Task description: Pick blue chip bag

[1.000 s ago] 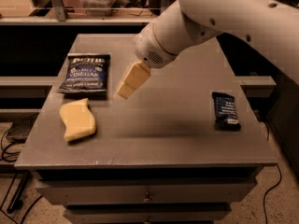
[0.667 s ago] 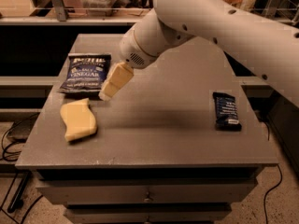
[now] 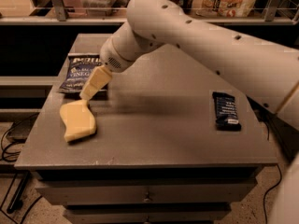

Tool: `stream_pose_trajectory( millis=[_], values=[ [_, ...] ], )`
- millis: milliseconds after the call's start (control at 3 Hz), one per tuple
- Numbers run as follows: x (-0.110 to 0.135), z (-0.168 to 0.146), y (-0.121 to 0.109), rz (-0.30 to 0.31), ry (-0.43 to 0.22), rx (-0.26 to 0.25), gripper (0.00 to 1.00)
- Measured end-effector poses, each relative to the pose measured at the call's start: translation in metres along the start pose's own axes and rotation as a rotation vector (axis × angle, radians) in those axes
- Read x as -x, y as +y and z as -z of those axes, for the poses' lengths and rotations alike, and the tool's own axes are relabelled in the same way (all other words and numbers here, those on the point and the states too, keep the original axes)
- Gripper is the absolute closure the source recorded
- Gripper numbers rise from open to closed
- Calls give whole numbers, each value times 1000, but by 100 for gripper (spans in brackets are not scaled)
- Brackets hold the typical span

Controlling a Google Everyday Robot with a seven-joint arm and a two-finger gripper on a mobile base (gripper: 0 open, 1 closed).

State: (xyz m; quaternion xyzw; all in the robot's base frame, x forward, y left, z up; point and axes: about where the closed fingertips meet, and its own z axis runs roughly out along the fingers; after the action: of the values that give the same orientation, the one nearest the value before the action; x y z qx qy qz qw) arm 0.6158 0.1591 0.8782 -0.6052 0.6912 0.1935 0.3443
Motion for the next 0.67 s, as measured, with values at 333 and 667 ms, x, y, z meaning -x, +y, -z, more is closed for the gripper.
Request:
stream_pose_trajectory(
  millis=[333,667],
  values=[
    [7,-23,-8,-22,-10,13,0],
    [8,-38,-13,-28,-30,40,17]
  ],
)
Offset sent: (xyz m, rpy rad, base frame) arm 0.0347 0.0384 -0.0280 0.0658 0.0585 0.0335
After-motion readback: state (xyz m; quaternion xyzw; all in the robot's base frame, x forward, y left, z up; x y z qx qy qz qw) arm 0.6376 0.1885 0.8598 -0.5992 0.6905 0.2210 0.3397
